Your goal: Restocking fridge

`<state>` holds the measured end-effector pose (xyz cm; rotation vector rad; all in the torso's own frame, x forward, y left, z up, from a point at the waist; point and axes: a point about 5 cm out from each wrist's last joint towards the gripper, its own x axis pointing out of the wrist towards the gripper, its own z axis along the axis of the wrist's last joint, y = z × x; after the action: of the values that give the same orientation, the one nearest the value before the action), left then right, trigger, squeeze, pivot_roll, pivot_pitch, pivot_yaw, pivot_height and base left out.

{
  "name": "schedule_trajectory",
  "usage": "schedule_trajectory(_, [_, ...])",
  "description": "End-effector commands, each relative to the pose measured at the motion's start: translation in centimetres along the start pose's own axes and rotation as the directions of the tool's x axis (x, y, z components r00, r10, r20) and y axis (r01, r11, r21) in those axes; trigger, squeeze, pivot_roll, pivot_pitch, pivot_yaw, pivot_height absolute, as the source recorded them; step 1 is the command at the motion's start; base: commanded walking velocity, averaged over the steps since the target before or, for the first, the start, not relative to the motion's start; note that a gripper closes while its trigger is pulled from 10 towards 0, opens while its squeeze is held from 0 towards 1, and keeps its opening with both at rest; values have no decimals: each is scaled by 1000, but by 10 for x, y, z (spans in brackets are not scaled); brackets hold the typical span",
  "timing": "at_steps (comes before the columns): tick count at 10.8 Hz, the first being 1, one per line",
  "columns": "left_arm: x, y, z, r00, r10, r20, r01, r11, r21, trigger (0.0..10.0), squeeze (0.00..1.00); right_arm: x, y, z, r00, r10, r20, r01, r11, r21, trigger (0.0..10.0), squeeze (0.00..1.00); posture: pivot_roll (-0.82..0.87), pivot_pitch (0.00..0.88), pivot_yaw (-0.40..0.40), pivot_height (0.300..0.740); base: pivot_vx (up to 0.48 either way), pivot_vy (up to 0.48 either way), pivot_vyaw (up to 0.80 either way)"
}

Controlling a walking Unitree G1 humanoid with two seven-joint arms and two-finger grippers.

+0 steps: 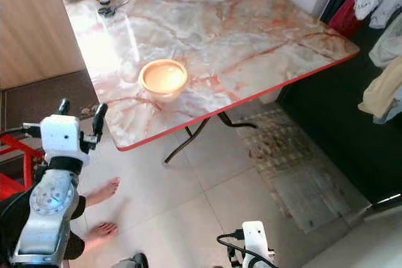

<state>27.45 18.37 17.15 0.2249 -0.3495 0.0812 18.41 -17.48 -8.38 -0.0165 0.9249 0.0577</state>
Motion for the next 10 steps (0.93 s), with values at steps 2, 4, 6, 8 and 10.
schedule_trajectory(2, [2,-3,5,1000,-27,1,27,999,-17,10000,0,-1,-1,-8,1000,-11,-26,11,1000,29,10000,0,-117,198,-50,740,0,0,0])
schedule_trajectory(4, [2,-3,6,999,-35,-6,35,999,-26,10000,0,-1,0,-7,1000,-8,-24,8,1000,30,10000,0,-113,199,-49,740,0,0,0])
schedule_trajectory(6, [1,-7,7,999,-50,-6,50,998,-38,10000,0,-1,0,-7,1000,-5,-23,6,999,33,10000,0,-109,195,-48,740,0,0,0])
schedule_trajectory(8, [1,-8,7,999,-53,-9,52,998,-43,10000,0,-1,0,-8,1000,-3,-24,4,1000,29,10000,0,-109,192,-50,740,249,0,0])
schedule_trajectory(10, [0,-8,6,998,-59,-14,59,997,-47,10000,0,-1,0,-8,1000,-3,-26,3,1000,21,10000,0,-106,182,-48,740,272,0,0])
